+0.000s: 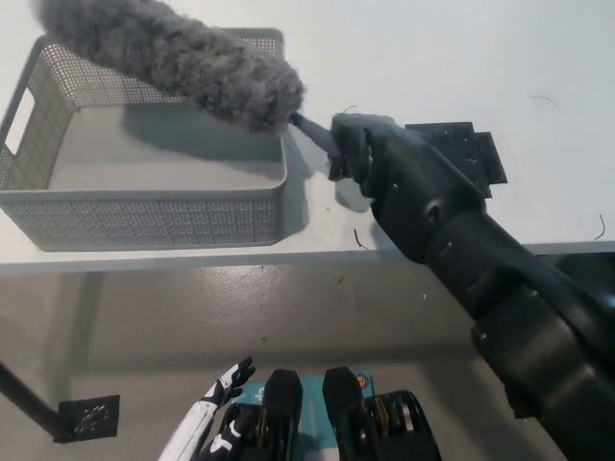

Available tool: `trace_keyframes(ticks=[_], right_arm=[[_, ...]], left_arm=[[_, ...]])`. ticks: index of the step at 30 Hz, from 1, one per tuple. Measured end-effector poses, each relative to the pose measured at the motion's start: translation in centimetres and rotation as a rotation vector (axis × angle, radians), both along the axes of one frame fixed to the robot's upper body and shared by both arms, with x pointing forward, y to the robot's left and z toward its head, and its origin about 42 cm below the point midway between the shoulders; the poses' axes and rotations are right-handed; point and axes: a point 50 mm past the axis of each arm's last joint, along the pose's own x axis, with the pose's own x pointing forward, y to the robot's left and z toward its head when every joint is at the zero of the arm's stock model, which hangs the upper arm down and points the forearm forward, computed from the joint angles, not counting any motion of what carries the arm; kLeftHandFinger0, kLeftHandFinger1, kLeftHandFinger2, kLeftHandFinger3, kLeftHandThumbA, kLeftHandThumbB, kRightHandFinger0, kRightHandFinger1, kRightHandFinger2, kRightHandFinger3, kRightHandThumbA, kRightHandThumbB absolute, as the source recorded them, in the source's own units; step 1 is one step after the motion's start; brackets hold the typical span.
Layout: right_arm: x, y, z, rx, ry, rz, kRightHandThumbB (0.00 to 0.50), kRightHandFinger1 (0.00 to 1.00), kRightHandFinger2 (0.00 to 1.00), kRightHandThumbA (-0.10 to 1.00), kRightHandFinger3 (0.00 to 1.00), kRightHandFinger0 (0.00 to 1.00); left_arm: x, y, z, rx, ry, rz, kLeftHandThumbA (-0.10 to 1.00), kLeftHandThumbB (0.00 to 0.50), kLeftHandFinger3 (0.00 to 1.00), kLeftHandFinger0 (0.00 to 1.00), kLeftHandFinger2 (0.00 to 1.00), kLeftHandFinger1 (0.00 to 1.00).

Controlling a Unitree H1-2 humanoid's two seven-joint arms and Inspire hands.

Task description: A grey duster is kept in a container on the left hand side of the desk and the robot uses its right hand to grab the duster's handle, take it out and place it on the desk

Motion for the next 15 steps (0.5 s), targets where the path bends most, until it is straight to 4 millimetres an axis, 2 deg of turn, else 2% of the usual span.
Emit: trace_keyframes(ticks=[2,3,4,5,6,7,9,10,11,12,13,14,15], right_arm=[[0.2,-0.5,-0.1,0.012,-0.039,-0.002,0.227,0.10,0.25,-0.10,0.25,0.00],[0.2,-0.5,-0.1,0.018,-0.058,-0.001,0.193,0.16,0.41,-0.10,0.22,0.00],[0.2,-0.6,-0.2,0.024,-0.072,0.001,0.182,0.23,0.54,-0.10,0.30,0.00],[0.2,-0.6,-0.4,0.029,-0.086,0.004,0.161,0.37,0.76,-0.10,0.56,0.00],[0.2,-0.6,-0.4,0.035,-0.104,0.005,0.141,0.41,0.81,-0.10,0.69,0.00],[0.2,-0.6,-0.4,0.041,-0.117,0.007,0.110,0.45,0.83,-0.10,0.83,0.01],[0.1,-0.7,-0.6,0.063,-0.161,0.006,0.103,0.43,0.77,-0.02,0.81,0.02],[0.1,-0.8,-0.7,0.074,-0.181,0.006,0.105,0.37,0.70,0.10,0.71,0.01],[0.1,-0.9,-0.8,0.084,-0.194,0.005,0.116,0.33,0.63,0.12,0.62,0.00],[0.1,-0.9,-0.8,0.088,-0.200,0.005,0.105,0.28,0.57,0.14,0.55,0.00],[0.1,-1.0,-1.0,0.114,-0.217,0.000,0.102,0.26,0.55,0.15,0.53,0.00],[0.0,-1.1,-1.1,0.132,-0.225,-0.005,0.076,0.25,0.56,0.05,0.57,0.00],[0.0,-1.3,-1.4,0.195,-0.232,-0.022,0.075,0.25,0.61,-0.09,0.69,0.00]], left_arm=[[0.1,0.0,0.0,0.000,-0.001,0.000,0.94,0.188,1.00,1.00,1.00,1.00],[0.1,0.0,0.0,0.000,-0.002,-0.001,0.95,0.192,1.00,1.00,1.00,1.00],[0.1,0.0,0.1,0.000,-0.002,-0.001,0.95,0.191,1.00,1.00,1.00,1.00],[0.1,0.0,0.0,0.000,-0.002,-0.001,0.95,0.189,1.00,1.00,1.00,1.00],[0.1,0.0,0.0,0.000,-0.001,-0.001,0.95,0.189,1.00,1.00,1.00,1.00],[0.1,0.0,0.0,0.001,0.000,0.000,0.95,0.191,1.00,1.00,1.00,1.00],[0.1,0.0,-0.1,0.001,0.003,0.000,0.94,0.190,1.00,1.00,1.00,1.00],[0.1,0.0,-0.1,0.001,0.004,0.000,0.94,0.185,1.00,1.00,1.00,1.00],[0.1,0.0,-0.2,0.001,0.006,0.001,0.94,0.186,1.00,1.00,1.00,1.00],[0.1,0.0,-0.2,0.002,0.006,0.001,0.93,0.191,1.00,1.00,1.00,1.00],[0.0,0.0,-0.2,0.002,0.009,0.001,0.93,0.191,1.00,1.00,1.00,1.00],[0.0,0.0,-0.3,0.002,0.010,0.001,0.92,0.186,1.00,1.00,1.00,1.00],[0.0,0.1,-0.3,0.002,0.012,0.002,0.92,0.193,1.00,1.00,1.00,1.00]])
